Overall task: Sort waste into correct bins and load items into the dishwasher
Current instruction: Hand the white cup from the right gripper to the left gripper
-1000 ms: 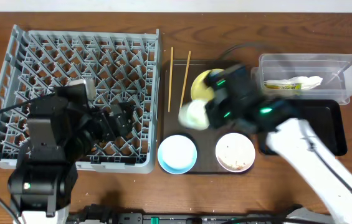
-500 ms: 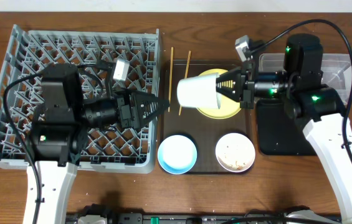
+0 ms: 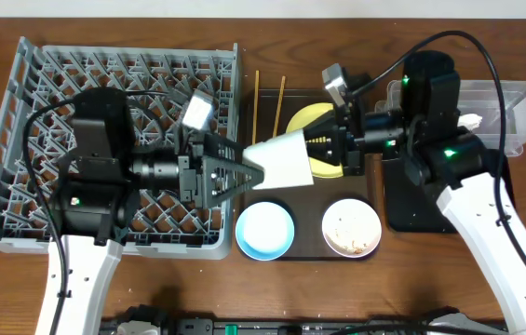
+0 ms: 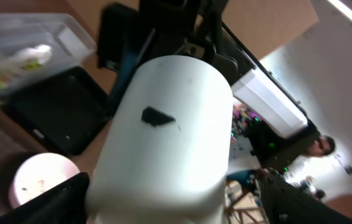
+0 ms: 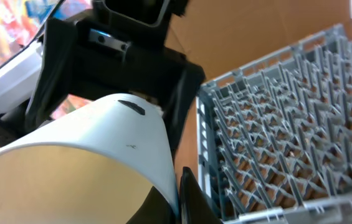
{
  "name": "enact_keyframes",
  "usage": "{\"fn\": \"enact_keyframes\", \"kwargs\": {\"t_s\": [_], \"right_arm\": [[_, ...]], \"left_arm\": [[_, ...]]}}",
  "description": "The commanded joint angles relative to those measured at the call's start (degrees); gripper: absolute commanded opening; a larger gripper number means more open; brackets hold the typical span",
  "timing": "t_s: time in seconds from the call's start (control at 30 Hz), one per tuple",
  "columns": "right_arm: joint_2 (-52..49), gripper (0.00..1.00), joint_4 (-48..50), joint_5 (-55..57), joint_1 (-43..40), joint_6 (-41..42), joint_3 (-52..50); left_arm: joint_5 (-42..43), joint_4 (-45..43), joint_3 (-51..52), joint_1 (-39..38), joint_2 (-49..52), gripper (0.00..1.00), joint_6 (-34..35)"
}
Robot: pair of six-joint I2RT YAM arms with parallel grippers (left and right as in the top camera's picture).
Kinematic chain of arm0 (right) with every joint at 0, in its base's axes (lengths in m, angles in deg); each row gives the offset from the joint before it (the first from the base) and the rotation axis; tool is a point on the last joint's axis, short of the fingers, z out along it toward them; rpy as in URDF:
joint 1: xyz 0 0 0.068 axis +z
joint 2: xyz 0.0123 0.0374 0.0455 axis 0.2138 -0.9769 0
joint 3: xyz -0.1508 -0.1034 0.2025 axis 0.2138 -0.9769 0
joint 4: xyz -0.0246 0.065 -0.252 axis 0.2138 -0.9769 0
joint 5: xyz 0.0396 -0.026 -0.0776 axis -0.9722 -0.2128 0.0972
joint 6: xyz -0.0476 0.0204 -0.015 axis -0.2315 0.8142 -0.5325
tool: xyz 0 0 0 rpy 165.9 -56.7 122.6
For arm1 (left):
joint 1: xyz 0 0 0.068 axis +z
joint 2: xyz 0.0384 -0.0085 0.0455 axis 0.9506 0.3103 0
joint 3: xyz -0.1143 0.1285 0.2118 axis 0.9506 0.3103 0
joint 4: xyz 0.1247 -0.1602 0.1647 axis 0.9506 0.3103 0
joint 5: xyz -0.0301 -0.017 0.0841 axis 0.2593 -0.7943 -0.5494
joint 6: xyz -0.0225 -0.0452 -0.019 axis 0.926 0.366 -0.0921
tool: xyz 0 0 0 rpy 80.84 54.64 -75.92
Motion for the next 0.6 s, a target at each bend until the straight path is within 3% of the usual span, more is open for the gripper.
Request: {"fn": "enact_keyframes", "kwargs": {"t_s": [0.0,0.1,0.27,0.53,0.57], "right_arm": [[0.2,0.01,2.25,-0.17,1.51,1.57,0.59],[0.2,0.01,4.35,-0.09,1.51,3.78,0.59],[0.2,0.01,4.52,3.26,1.53,5.44,0.59],[0.2,0.01,4.37,4.02,2.32,5.42,0.59],[0.2,0.08,4.35,4.24,2.45,5.4,0.59]], "left_arm": [[4.09,-0.39,-1.16,-0.9,-0.31,0.88,-0.31],[4.09,-0.39,-1.16,-0.9,-0.33,0.85,-0.33],[3.67,-0.39,-1.16,-0.9,-0.33,0.67,-0.33],[-1.86,-0.35,-1.16,-0.9,-0.33,0.63,-0.28],[-2.64,-0.35,-1.16,-0.9,-0.33,0.62,-0.28]]}}
